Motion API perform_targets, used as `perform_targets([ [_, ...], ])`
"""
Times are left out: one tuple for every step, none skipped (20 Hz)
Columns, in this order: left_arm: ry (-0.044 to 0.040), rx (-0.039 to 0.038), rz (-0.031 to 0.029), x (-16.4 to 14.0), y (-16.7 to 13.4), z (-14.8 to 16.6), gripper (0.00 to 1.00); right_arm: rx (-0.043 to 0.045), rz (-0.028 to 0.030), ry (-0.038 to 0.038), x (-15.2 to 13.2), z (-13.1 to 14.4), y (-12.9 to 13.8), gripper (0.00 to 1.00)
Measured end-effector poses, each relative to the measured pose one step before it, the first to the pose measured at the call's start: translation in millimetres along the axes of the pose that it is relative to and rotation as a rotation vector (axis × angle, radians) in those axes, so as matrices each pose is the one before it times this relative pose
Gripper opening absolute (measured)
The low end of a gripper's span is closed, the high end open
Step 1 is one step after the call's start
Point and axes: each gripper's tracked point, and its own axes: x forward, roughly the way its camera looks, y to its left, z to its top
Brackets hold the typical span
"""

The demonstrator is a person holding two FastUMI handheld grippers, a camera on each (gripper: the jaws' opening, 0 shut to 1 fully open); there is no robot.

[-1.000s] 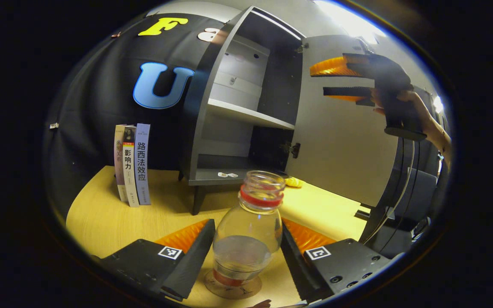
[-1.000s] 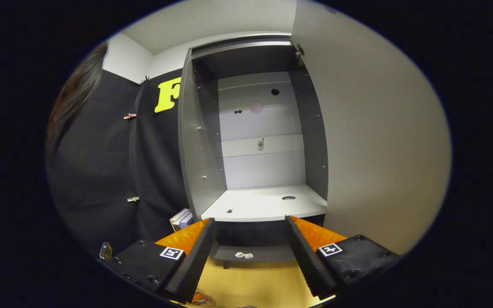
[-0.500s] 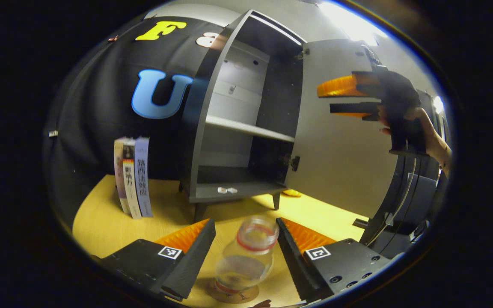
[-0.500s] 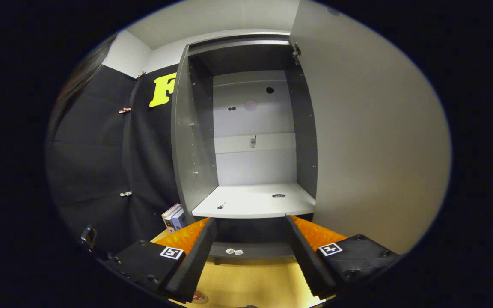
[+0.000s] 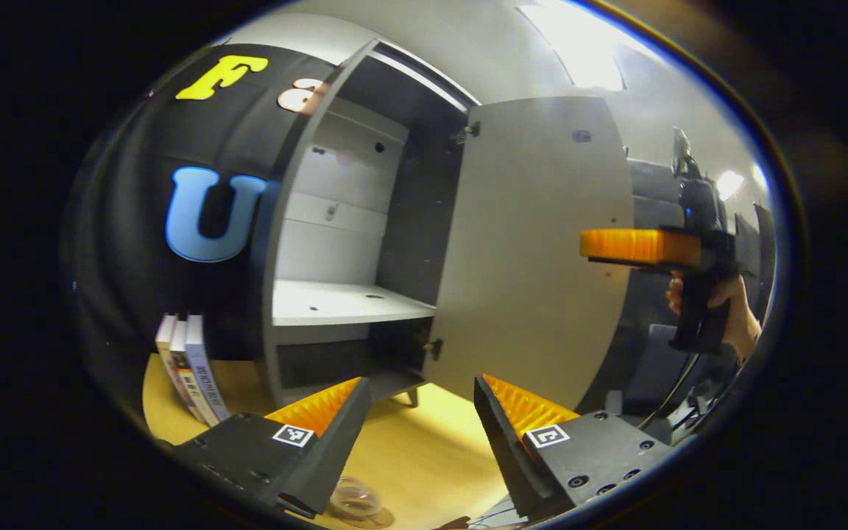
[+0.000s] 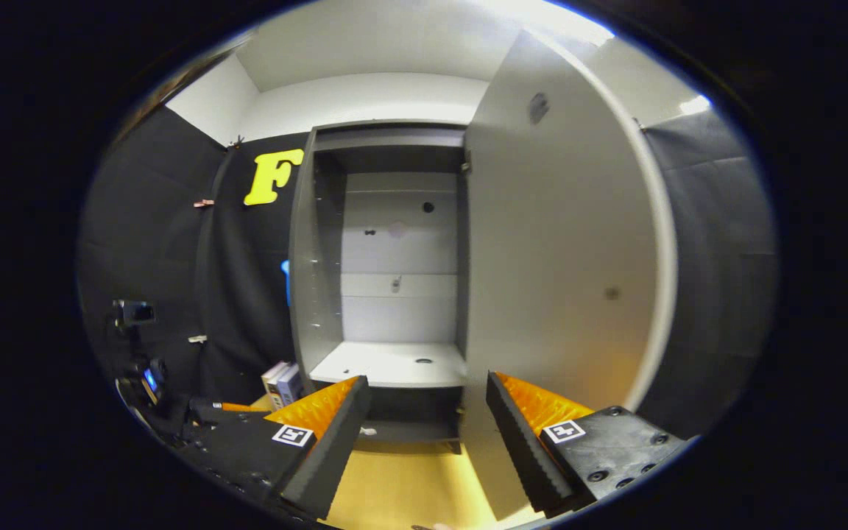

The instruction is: Open the cabinet door with the right hand, grasp the bottle in the cabinet with the left hand and place it on the coaster, then close the cabinet door with the right hand.

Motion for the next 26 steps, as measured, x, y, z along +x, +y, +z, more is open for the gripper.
perform_targets([
  [-0.00152, 0.00545, -0.0258, 9.43, -10.28, 6.51, 0.89, -0.01006, -0.04046, 0.01449, -15.21, -1.89, -14.41, 0.96],
  [0.0, 0.0086, -0.02595, 10.01, -10.23, 4.96, 0.89, -0.005, -0.03891, 0.0053, -13.21, 1.09, -14.76, 0.94],
  [0.00214, 0.0041, -0.02452, 11.71, -9.15, 1.17, 0.89, -0.00104, -0.04055, -0.00709, -12.66, 4.02, -17.87, 0.94],
  [0.00553, -0.00387, -0.02305, 11.22, -8.13, 0.58, 0.89, 0.00154, -0.04238, -0.00979, -7.68, 3.03, -18.64, 1.0],
  [0.00399, -0.00893, -0.02076, 12.37, -8.35, 0.62, 0.89, -0.00034, -0.04103, -0.00899, -4.71, 1.74, -19.16, 1.0],
  [0.00019, -0.0105, -0.01567, 11.66, -6.79, 2.55, 0.89, 0.00028, -0.03944, -0.01663, -0.34, 2.75, -19.87, 1.0],
  [-0.00455, -0.00863, -0.01651, 10.68, -6.79, 1.48, 0.89, 0.0045, -0.03268, -0.01704, 2.52, 3.54, -16.91, 0.97],
  [-0.00689, -0.0033, -0.01364, 8.96, -6.76, 2.69, 0.89, 0.00967, -0.02166, -0.01106, 5.28, 3.05, -16.09, 0.97],
  [-0.00367, 0.00384, -0.0066, 9.66, -5.3, 1.19, 0.89, 0.01618, -0.01249, -0.00601, 7.41, 1.47, -12.53, 0.97],
  [-0.0019, 0.00787, 0.00024, 7.49, -4.05, 1.27, 0.89, 0.0207, 0.01365, -0.00127, 7.29, 1.63, -6.19, 0.94],
  [-0.00176, 0.00501, 0.00596, 5.48, -2.6, 1.0, 0.89, 0.01714, 0.01835, -0.00386, 7.8, 0.01, -4.98, 0.98],
  [-0.00352, -0.00044, 0.00932, 4.32, -1.58, 1.14, 0.94, 0.01142, 0.01623, -0.00086, 6.6, -0.19, -4.13, 0.98],
  [-0.00443, -0.00471, 0.0137, 2.23, 0.39, -0.44, 0.89, 0.00856, 0.02592, 0.01251, 8.37, -2.55, -3.05, 0.98],
  [-0.00017, -0.00448, 0.01735, -0.41, 2.04, -1.33, 0.89, 0.0123, 0.04423, 0.01366, 4.23, -2.62, 6.71, 0.98],
  [-0.00049, -0.00357, 0.01827, -1.53, 1.0, 0.47, 0.89, 0.00482, 0.03741, 0.01036, 2.66, -1.36, 0.28, 0.98],
  [-0.00069, -0.00235, 0.01946, -1.98, 1.38, -0.34, 0.89, -0.01018, 0.02051, 0.00405, 0.73, -0.98, 0.1, 0.97],
  [0.00034, -0.00165, 0.01829, -0.47, 1.17, 0.45, 0.89, -0.00642, 0.01597, -0.00008, 4.05, 0.91, 0.59, 0.97],
  [-0.00105, -0.00072, 0.02444, -2.22, 2.74, 1.68, 0.89, -0.00065, 0.01085, 0.00282, 0.29, 0.07, 1.58, 0.97],
  [-0.00496, -0.00257, 0.02099, 0.1, 1.84, 1.07, 0.89, 0.00278, 0.01089, 0.00241, -1.37, 0.07, 2.46, 0.97],
  [-0.00865, -0.00089, 0.01528, -1.38, 1.19, 2.18, 0.89, 0.00135, 0.01417, -0.00027, -0.52, -0.19, 3.99, 0.97],
  [-0.01321, 0.0034, 0.01319, -2.64, 3.7, 3.79, 0.89, 0.004, 0.01706, 0.00038, -1.3, -0.46, 6.12, 0.97],
  [-0.01149, 0.00915, 0.011, -4.03, 3.0, 4.24, 0.89, 0.00453, 0.01921, 0.00439, -0.85, -0.9, 6.45, 0.97],
  [-0.00516, 0.01226, 0.0129, -4.84, 4.95, 1.97, 0.89, 0.00419, 0.02112, 0.00422, -0.55, -1.52, 7.75, 0.97],
  [-0.00064, 0.01125, 0.01046, -5.82, 5.84, -0.37, 0.89, 0.00154, 0.02272, 0.00516, 0.46, -0.7, 9.25, 0.97],
  [0.00037, 0.00839, 0.00886, -6.63, 4.13, -0.75, 0.89, -0.00207, 0.02331, 0.00172, 1.98, -1.47, 17.69, 0.97],
  [-0.00108, 0.00431, 0.00957, -6.44, 3.44, 1.35, 0.89, -0.00339, 0.02329, 0.00041, 0.67, -0.56, 11.1, 0.98],
])
